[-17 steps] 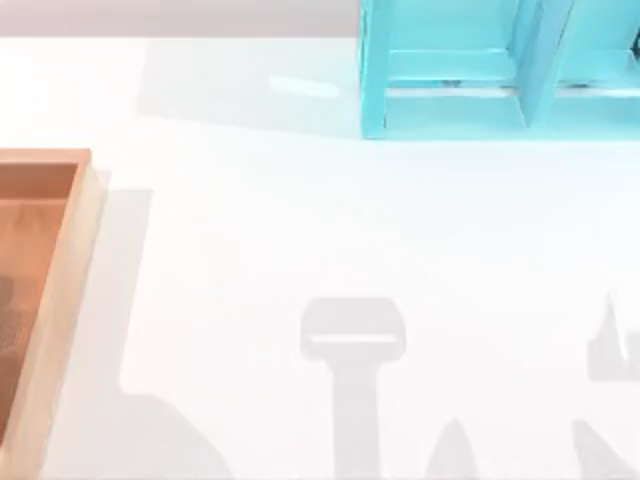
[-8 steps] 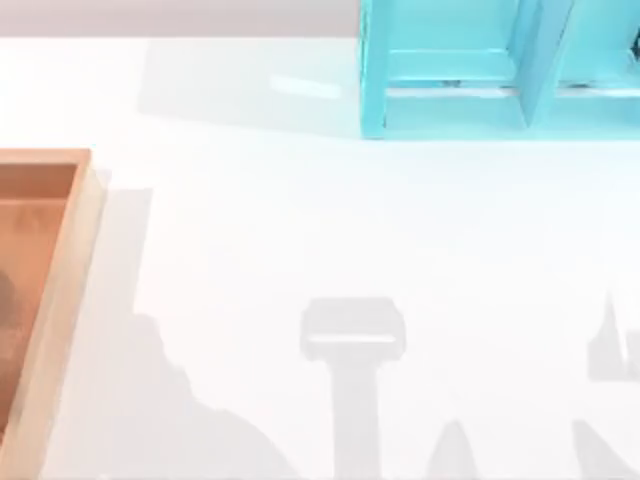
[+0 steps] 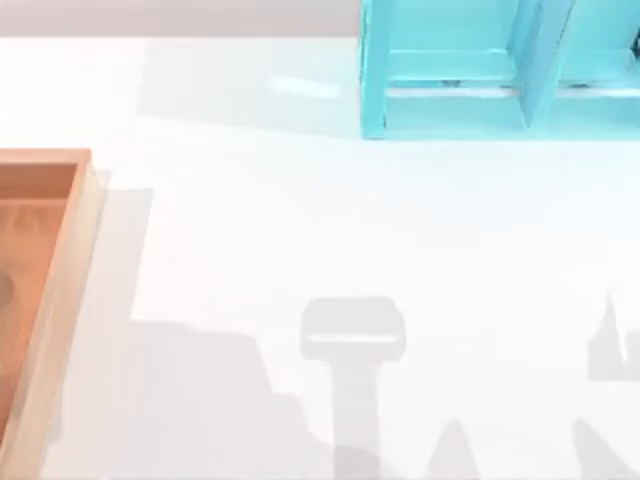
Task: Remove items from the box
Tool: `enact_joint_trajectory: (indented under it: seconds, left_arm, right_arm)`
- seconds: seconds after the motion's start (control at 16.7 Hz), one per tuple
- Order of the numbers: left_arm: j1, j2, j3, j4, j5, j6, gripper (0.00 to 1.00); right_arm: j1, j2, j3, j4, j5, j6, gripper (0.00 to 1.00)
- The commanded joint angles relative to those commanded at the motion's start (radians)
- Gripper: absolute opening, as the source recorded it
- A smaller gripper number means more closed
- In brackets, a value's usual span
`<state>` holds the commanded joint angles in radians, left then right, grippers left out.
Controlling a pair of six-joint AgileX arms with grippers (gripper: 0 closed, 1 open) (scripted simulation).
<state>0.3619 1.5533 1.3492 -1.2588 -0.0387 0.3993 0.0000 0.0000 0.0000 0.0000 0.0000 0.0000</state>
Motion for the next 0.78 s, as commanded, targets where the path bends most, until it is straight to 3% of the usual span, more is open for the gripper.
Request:
enact_joint_trajectory:
  seconds: [0.54, 0.78]
  left_arm:
    - [-0.009, 0.037, -0.01, -0.055, 0.039, -0.024, 0.0]
    - [-0.138, 0.147, 0.097, -0.047, 0.081, -0.162, 0.0]
  right_arm:
    - [0.0, 0.0, 0.0, 0.0, 0.0, 0.0, 1.0]
    - [0.0, 0.0, 0.0, 0.0, 0.0, 0.0, 1.0]
